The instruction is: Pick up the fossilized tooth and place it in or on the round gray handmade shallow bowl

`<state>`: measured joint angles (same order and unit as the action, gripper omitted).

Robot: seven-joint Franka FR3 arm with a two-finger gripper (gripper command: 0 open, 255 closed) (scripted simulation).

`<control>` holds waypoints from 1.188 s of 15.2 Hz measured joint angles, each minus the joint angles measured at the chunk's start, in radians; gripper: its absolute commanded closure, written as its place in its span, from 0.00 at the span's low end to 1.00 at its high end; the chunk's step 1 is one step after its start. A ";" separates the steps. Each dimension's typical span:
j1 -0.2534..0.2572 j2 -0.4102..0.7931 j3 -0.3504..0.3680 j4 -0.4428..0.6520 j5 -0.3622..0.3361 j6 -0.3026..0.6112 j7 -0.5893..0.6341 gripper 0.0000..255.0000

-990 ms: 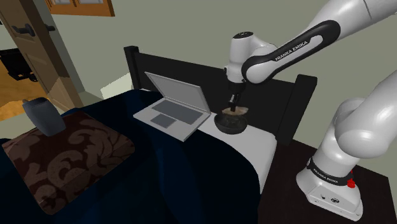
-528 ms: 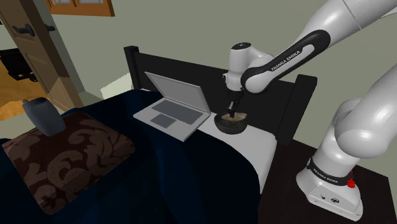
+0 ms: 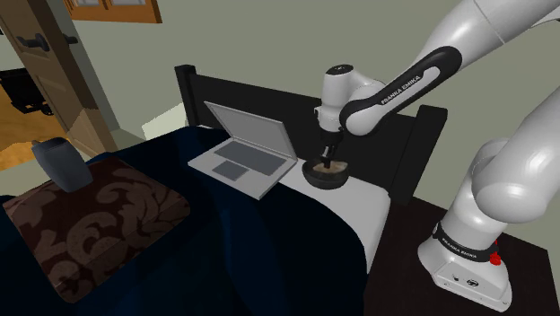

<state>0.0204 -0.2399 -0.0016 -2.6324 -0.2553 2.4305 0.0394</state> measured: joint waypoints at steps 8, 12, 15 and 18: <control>0.002 -0.015 0.000 0.004 0.005 -0.018 -0.005 0.00; 0.020 -0.090 0.010 0.044 0.035 -0.133 -0.018 0.00; 0.021 -0.098 0.010 0.048 0.038 -0.146 -0.021 0.00; 0.021 -0.100 0.010 0.049 0.038 -0.148 -0.022 0.00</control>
